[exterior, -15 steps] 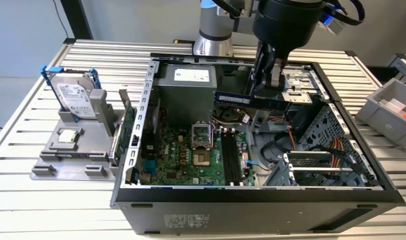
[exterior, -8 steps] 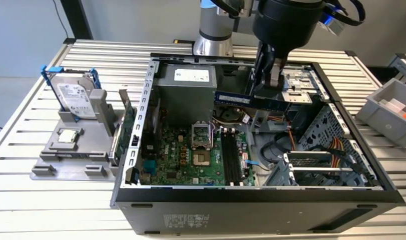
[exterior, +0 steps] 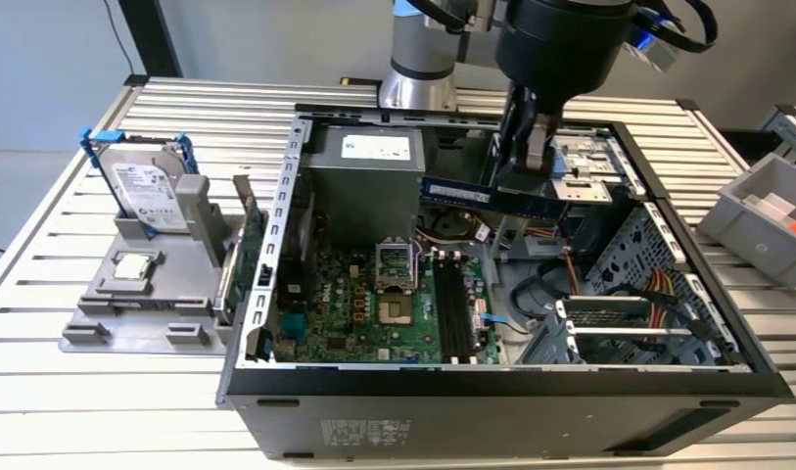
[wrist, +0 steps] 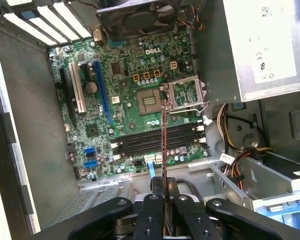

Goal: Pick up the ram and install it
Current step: 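Pick up the ram and move it above insertion slot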

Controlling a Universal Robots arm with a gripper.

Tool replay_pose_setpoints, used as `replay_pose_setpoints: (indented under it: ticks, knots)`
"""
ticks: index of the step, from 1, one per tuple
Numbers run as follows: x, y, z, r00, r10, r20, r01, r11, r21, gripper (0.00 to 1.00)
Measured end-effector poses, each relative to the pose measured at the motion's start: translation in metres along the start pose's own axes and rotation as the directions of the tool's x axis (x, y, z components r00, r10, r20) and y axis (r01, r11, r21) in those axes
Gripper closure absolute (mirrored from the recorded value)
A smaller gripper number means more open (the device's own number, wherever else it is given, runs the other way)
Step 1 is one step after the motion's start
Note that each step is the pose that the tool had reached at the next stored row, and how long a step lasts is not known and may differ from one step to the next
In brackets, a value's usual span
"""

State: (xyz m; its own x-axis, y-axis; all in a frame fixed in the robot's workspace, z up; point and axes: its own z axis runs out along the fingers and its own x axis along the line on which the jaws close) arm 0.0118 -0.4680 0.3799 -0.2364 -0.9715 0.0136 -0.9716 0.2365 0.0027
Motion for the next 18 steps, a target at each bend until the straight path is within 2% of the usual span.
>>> replay_pose_setpoints:
  ticks: [9,18]
  knots:
    - [0.0,0.0,-0.0001,0.9989,0.046,0.0,-0.046,0.9989,-0.0006,1.0]
    - [0.0,0.0,0.0,0.9948,0.102,0.0003,-0.102,0.9948,-0.0014,1.0]
